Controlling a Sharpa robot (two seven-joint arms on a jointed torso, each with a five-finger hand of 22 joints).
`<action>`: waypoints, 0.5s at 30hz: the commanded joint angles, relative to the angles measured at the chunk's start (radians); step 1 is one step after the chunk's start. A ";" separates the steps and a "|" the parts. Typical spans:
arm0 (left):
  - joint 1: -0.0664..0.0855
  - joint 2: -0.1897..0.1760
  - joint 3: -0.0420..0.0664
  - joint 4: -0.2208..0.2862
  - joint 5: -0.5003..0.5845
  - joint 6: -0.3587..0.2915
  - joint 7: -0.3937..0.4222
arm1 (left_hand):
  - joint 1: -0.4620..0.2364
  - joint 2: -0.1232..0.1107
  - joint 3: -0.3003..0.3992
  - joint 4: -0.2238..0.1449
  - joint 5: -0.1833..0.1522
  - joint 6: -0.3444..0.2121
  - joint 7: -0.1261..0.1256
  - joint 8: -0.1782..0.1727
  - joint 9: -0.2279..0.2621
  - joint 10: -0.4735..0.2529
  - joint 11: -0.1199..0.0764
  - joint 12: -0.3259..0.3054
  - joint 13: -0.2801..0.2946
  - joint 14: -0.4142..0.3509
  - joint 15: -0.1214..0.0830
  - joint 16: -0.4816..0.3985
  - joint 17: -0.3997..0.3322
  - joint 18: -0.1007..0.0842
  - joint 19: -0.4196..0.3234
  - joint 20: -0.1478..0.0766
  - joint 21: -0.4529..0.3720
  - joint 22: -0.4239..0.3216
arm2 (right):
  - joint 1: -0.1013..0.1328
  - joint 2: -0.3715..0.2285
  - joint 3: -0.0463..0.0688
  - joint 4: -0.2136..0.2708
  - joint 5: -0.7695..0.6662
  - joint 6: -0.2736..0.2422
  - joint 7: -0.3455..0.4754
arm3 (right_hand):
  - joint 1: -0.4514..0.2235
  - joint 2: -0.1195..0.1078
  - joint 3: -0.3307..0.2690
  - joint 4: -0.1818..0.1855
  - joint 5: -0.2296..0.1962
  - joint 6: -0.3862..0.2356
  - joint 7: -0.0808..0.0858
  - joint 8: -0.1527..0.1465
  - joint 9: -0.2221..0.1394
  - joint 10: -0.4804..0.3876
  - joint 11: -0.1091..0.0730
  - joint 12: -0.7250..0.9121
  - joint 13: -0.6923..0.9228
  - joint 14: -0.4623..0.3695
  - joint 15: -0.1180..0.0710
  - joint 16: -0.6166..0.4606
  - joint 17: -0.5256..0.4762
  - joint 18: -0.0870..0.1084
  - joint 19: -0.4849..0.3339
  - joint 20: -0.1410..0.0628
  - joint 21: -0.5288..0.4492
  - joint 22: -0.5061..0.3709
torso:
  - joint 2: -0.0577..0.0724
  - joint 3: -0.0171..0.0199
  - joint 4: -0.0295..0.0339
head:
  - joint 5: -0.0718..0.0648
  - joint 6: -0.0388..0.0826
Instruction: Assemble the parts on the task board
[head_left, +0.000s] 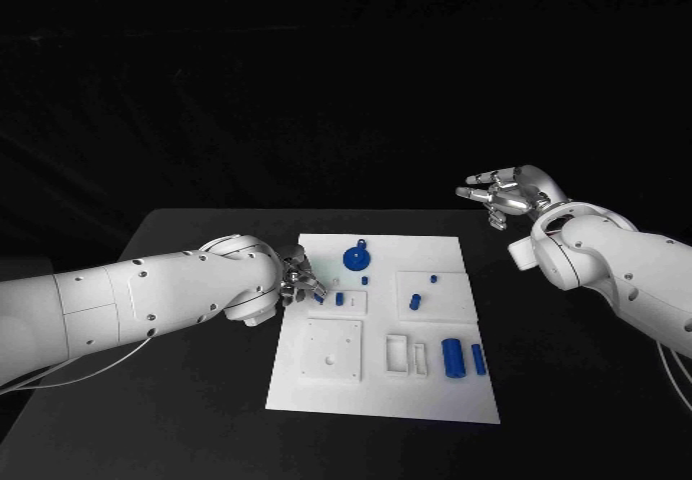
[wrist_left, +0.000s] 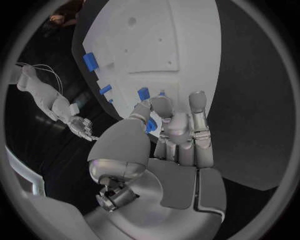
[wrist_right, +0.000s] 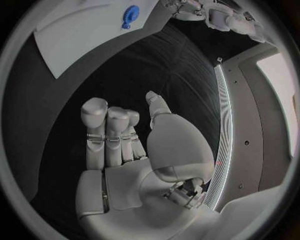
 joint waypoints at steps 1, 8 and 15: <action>-0.001 0.000 0.000 0.005 -0.008 -0.007 -0.001 | -0.003 0.008 0.051 -0.046 0.003 0.058 -0.054 0.006 0.172 0.042 -0.007 0.006 -0.001 0.007 0.000 0.004 0.001 0.007 0.001 0.009 0.004 0.018 | -0.001 0.001 0.001 0.001 0.001 0.013 0.003 | -0.008 0.005 0.002 0.004 0.002 -0.008 0.000 -0.003 0.001 -0.008 0.000 -0.001 0.000 0.002 0.002 -0.002 -0.001 0.018 0.054 0.002 0.000 0.034 | 0.001 0.0000 -0.0003 | 0.002 0.000; -0.001 -0.003 0.000 0.008 -0.009 -0.006 -0.001 | -0.003 0.008 0.051 -0.047 0.003 0.059 -0.054 0.006 0.171 0.042 -0.007 0.006 -0.001 0.007 0.000 0.005 0.001 0.007 0.001 0.010 0.004 0.018 | -0.001 0.001 0.001 0.000 0.001 0.014 0.003 | -0.008 0.005 0.002 0.004 0.002 -0.008 0.000 -0.003 0.001 -0.008 0.000 -0.001 0.000 0.002 0.002 -0.002 -0.001 0.018 0.054 0.002 0.000 0.034 | 0.000 -0.0002 -0.0008 | 0.004 -0.001; -0.002 -0.001 0.000 0.008 -0.008 -0.002 0.000 | -0.004 0.008 0.051 -0.047 0.003 0.059 -0.054 0.006 0.170 0.042 -0.007 0.007 -0.002 0.007 0.000 0.005 0.002 0.009 0.001 0.011 0.005 0.018 | -0.001 0.002 0.001 0.000 0.001 0.015 0.003 | -0.008 0.005 0.002 0.004 0.002 -0.008 0.000 -0.003 0.001 -0.008 0.000 -0.001 0.000 0.002 0.002 -0.002 -0.001 0.018 0.054 0.002 0.000 0.034 | 0.001 0.0004 -0.0025 | 0.004 -0.002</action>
